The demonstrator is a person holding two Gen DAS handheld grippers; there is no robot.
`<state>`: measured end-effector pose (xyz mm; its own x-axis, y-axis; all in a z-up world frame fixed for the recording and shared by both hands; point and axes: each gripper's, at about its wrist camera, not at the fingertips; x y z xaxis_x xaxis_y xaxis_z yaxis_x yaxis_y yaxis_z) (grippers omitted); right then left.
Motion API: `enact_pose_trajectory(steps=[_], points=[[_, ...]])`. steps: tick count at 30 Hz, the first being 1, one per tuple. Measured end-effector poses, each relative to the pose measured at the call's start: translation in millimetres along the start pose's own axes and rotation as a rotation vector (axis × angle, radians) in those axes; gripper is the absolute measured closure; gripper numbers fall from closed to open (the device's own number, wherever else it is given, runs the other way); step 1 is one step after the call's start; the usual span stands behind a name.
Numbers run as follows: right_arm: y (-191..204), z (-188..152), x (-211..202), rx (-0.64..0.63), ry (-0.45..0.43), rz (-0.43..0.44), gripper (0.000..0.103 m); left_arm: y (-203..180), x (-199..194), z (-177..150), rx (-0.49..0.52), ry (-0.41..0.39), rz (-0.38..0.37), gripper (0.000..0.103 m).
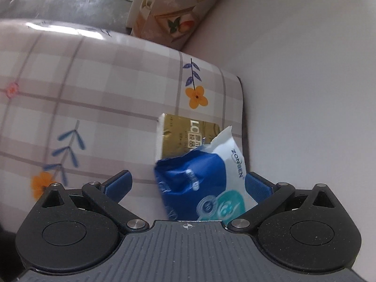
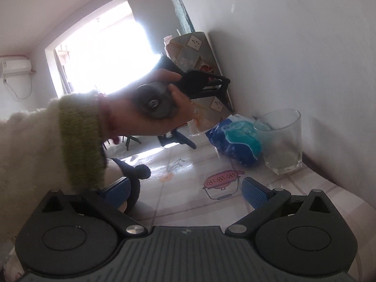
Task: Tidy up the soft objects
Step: 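Grasp the blue-and-teal wet-wipes pack with the left gripper, then lift the wet-wipes pack with the left gripper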
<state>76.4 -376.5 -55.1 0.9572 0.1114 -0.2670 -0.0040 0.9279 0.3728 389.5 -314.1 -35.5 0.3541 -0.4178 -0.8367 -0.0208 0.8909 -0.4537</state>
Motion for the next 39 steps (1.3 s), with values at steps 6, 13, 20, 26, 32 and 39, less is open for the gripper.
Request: enact_pose_trajectory(steps=[6, 13, 20, 26, 32, 39], points=[[-11, 2, -3, 0.053, 0.002, 0.016, 0.0, 1, 10, -4, -0.051, -0.02, -0.018, 0.018], [-12, 2, -6, 0.05, -0.008, 0.008, 0.001, -1, 1, -14, 0.005, -0.046, 0.022, 0.032], [-9, 1, -11, 0.036, -0.018, -0.001, 0.001, 24, -22, -22, 0.077, -0.046, 0.077, 0.034], [-8, 2, -20, 0.03, -0.031, -0.022, 0.001, 45, -40, -52, 0.244, 0.019, 0.139, 0.036], [-12, 6, -41, 0.031, -0.076, -0.083, 0.001, 39, -62, -103, 0.484, 0.08, 0.105, 0.036], [-23, 8, -75, 0.04, -0.154, -0.18, 0.001, 48, -84, -160, 0.585, 0.144, 0.027, 0.036]])
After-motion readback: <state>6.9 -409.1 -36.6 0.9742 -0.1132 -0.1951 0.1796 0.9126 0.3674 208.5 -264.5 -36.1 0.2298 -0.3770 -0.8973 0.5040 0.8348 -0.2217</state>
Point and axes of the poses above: each gripper's, at about its wrist camera, not at the fingertips, and x roughly the way its jaws point, y to its left, z to its top, and after that the axes turned 4 degrees about -y, right-handed
